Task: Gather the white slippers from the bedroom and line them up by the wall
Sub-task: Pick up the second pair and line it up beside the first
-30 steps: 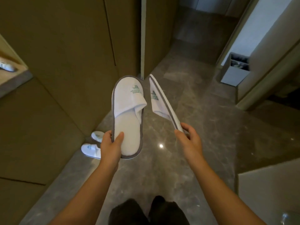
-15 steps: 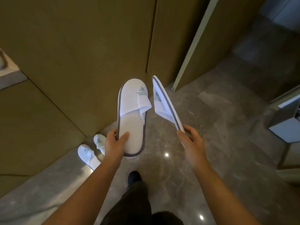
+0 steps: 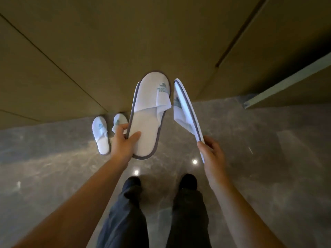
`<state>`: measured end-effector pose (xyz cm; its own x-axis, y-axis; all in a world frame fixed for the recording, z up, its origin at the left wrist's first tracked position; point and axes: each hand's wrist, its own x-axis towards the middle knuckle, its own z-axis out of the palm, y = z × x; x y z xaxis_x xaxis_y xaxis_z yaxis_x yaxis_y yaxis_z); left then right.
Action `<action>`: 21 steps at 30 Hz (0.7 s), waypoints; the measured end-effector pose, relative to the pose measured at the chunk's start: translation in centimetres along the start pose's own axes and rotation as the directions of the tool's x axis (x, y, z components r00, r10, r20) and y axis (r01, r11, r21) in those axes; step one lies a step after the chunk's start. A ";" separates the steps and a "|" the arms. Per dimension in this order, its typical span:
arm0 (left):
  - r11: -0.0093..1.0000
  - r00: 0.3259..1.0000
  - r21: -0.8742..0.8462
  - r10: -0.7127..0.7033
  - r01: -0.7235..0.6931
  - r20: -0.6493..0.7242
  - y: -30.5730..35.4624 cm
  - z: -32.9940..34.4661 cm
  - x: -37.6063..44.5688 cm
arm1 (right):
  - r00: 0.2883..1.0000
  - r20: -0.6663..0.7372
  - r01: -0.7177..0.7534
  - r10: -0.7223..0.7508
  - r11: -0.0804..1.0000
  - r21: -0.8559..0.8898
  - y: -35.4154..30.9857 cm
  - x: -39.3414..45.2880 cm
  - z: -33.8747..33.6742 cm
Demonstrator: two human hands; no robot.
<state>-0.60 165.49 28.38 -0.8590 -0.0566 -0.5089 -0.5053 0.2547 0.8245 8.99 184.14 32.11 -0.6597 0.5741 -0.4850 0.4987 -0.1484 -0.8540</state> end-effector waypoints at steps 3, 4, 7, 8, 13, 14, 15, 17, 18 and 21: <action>0.995 0.996 -0.075 -0.070 0.066 -0.058 -4.0 3.3 3.6 | 0.996 0.084 -0.006 0.009 0.999 -0.043 3.4 5.7 0.3; 0.992 0.994 -0.098 -0.088 0.081 -0.072 -5.6 4.4 4.8 | 0.995 0.102 -0.008 0.013 0.999 -0.049 4.8 7.5 0.7; 0.983 0.987 -0.137 -0.136 0.123 -0.090 -10.8 8.0 8.7 | 0.992 0.121 -0.038 0.045 0.998 -0.057 10.1 12.9 2.1; 0.980 0.986 -0.149 -0.142 0.128 -0.085 -12.6 9.2 10.1 | 0.993 0.111 -0.043 0.049 0.997 -0.058 12.1 14.7 2.6; 0.983 0.989 -0.151 -0.122 0.109 -0.083 -22.5 14.3 17.8 | 0.993 0.081 -0.084 0.087 0.996 -0.035 23.3 23.1 5.6; 0.984 0.989 -0.147 -0.117 0.104 -0.089 -24.6 15.0 19.3 | 0.990 0.078 -0.115 0.116 0.993 -0.017 25.7 24.8 6.2; 0.986 0.990 -0.134 -0.110 0.097 -0.094 -26.8 15.7 20.7 | 0.984 0.084 -0.161 0.160 0.987 0.013 28.0 26.5 6.7; 0.991 0.990 -0.101 -0.101 0.091 -0.102 -30.7 16.8 23.6 | 0.967 0.092 -0.244 0.237 0.967 0.069 32.4 29.6 7.8; 0.992 0.990 -0.091 -0.095 0.085 -0.108 -32.4 17.4 25.0 | 0.964 0.094 -0.255 0.248 0.963 0.084 34.3 31.1 8.3; 0.997 0.991 -0.051 -0.069 0.064 -0.114 -36.6 19.3 29.2 | 0.979 0.074 -0.196 0.189 0.976 0.095 39.2 35.0 9.4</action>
<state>-5.63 173.20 -21.43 -0.8257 -0.1836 -0.5333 -0.5626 0.2013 0.8018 0.18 190.86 -20.12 -0.5934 0.4745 -0.6502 0.5622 -0.3338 -0.7567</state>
